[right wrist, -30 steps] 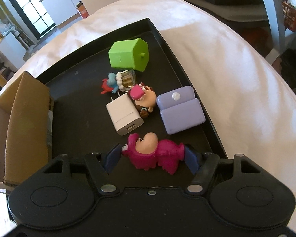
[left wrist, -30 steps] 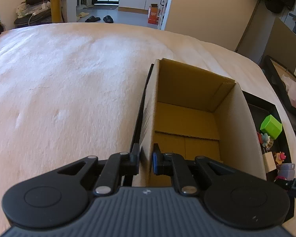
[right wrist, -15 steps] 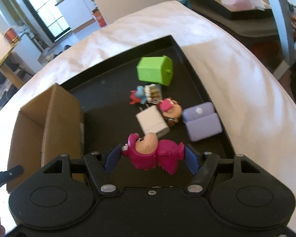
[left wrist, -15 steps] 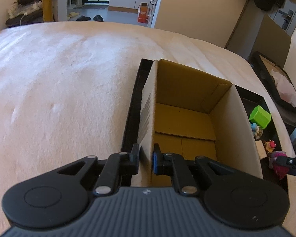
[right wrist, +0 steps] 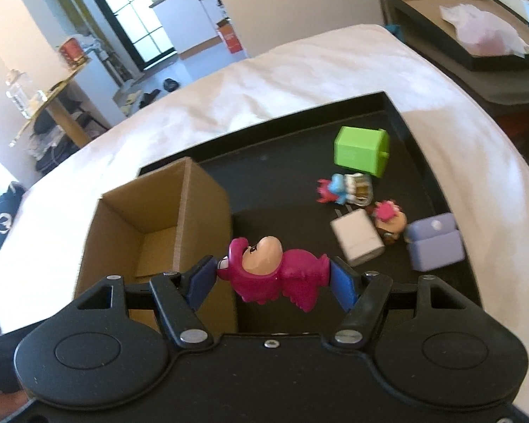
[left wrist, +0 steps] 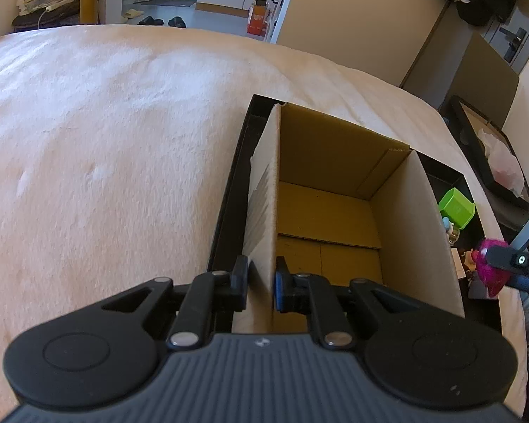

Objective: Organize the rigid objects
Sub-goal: 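Lift the pink figure over the box and release it inside with the right gripper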

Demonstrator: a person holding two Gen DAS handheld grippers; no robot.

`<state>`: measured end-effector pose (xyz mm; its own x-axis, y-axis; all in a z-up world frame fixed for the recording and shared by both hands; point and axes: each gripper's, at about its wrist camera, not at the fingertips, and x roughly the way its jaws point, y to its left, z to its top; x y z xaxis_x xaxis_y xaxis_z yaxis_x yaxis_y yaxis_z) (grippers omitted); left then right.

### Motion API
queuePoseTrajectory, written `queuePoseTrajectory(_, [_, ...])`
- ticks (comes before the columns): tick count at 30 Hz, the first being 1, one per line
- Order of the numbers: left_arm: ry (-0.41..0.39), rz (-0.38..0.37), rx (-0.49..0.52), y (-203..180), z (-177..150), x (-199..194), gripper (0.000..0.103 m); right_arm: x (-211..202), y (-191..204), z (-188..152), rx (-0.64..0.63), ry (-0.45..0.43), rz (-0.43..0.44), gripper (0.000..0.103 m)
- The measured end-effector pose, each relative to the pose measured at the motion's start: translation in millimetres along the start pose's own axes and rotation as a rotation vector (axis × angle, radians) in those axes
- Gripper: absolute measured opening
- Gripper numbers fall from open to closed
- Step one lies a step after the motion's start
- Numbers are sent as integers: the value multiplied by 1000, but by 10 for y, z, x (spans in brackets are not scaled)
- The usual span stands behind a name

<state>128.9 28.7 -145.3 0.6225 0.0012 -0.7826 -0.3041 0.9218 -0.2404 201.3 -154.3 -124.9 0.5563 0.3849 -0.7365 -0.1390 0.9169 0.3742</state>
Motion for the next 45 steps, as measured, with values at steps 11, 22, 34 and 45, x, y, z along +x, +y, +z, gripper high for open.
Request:
queuePoseTrajectory(11, [12,16,-20,5,13,-7,13,-95,449,137,-168,-52,60,67])
queuePoseTrajectory(22, [11,15,-4,-16,8,-34,14,-22,887,194,-320,-74,92,68])
queuePoseTrajectory(34, [14,-5,-20,25,14,-26,14,136,1298,183,-452,-56,134,68])
queuePoseTrajectory(45, [18,-20,-41,57,26,-20,15,298,1538,182,-519,-49,162,70])
